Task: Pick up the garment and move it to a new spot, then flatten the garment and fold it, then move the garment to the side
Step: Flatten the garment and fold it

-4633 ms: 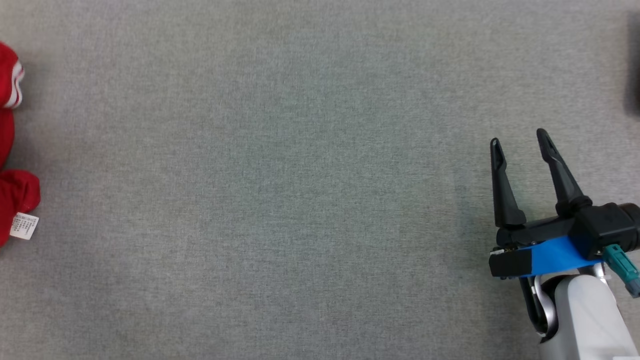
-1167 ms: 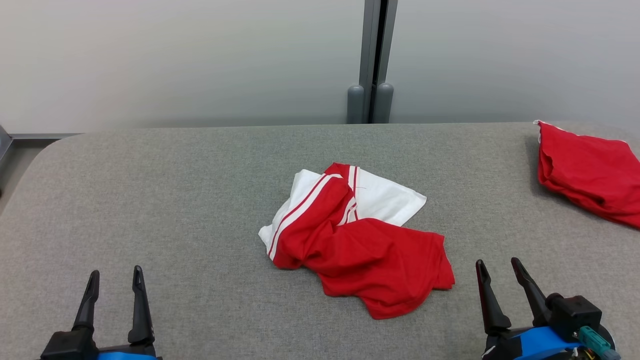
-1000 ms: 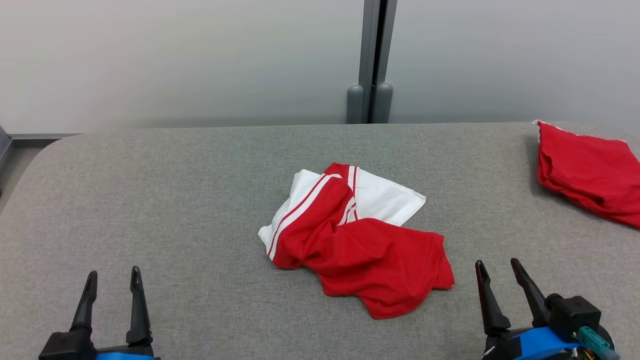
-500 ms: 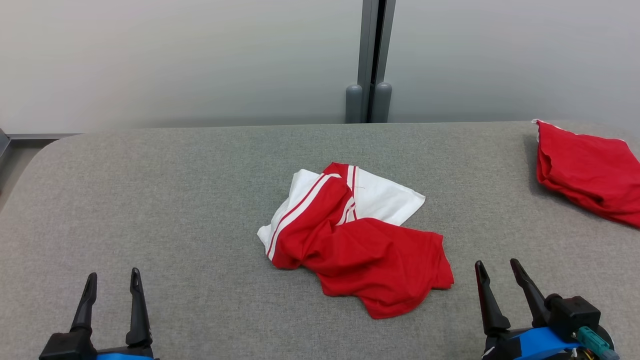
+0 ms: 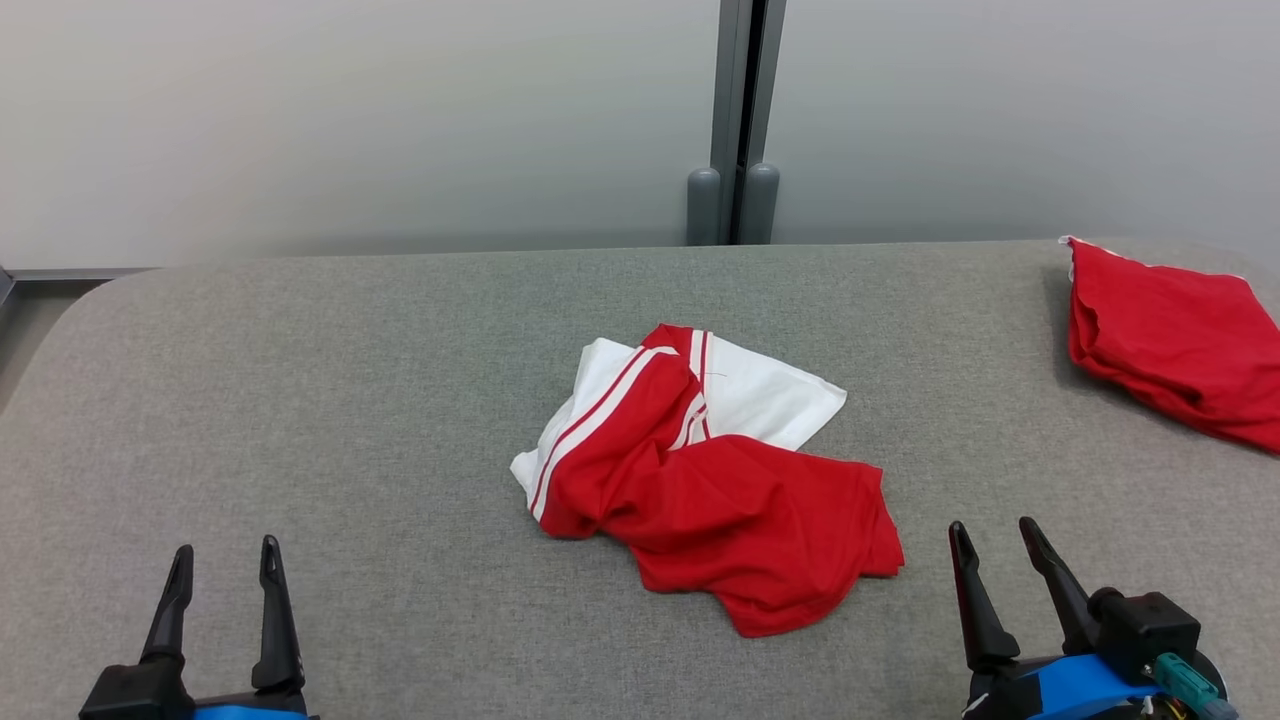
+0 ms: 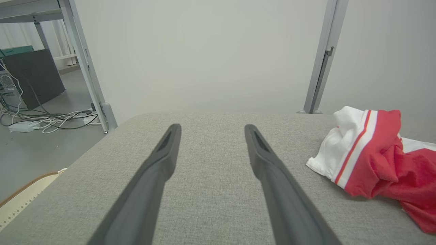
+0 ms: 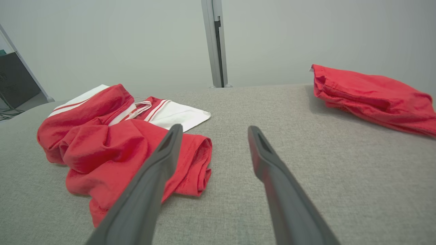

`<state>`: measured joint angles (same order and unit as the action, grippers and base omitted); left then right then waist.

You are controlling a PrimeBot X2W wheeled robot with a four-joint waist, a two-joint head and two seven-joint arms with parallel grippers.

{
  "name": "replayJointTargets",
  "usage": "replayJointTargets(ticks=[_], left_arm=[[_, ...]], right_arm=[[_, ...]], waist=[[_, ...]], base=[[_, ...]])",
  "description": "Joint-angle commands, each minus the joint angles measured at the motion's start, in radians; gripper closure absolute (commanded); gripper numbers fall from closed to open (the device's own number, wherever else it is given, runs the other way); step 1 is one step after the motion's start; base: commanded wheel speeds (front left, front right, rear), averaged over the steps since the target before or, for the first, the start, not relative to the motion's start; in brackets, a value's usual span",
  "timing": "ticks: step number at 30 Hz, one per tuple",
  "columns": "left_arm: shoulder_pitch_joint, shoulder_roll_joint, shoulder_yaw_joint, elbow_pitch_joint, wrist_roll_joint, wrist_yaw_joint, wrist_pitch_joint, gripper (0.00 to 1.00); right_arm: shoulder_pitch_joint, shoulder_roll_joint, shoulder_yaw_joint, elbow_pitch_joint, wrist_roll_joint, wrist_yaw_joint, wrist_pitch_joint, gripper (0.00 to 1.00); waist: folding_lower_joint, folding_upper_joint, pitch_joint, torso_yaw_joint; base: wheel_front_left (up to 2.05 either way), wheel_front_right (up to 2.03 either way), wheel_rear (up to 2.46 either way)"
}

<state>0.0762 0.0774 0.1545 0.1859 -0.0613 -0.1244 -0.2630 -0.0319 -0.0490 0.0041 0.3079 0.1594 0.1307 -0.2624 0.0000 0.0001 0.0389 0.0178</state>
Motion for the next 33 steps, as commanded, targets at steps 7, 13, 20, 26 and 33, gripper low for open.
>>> replayJointTargets(ticks=[7,13,20,26,33], left_arm=[[-0.105,0.005,-0.029,0.027,0.006,-0.009,-0.002,0.0],[-0.269,0.05,-0.118,0.092,-0.006,-0.007,-0.002,0.0],[-0.437,0.123,-0.256,0.242,-0.044,-0.007,-0.002,0.0],[-0.521,0.175,-0.41,0.421,-0.096,-0.007,-0.002,0.0],[-0.587,0.203,-0.556,0.581,-0.175,-0.007,-0.001,0.0]], right_arm=[[-0.02,-0.003,0.007,-0.003,-0.006,0.0,-0.004,0.0],[-0.049,-0.003,0.018,-0.015,-0.012,0.0,-0.004,0.0],[-0.083,-0.003,0.017,-0.027,-0.012,0.0,-0.004,0.0],[-0.105,-0.003,0.011,-0.041,-0.014,0.0,-0.004,0.0],[-0.122,-0.003,0.007,-0.048,-0.014,0.0,-0.004,0.0]], waist=[[0.0,-0.0001,0.018,-0.015],[0.0,-0.0001,0.062,-0.05],[0.0,-0.0001,0.131,-0.109],[0.0,-0.0001,0.182,-0.146],[0.0,-0.0001,0.207,-0.168]], base=[[0.0,0.0,0.0],[0.0,0.0,0.0],[0.0,0.0,0.0],[0.0,0.0,0.0],[0.0,0.0,0.0]])
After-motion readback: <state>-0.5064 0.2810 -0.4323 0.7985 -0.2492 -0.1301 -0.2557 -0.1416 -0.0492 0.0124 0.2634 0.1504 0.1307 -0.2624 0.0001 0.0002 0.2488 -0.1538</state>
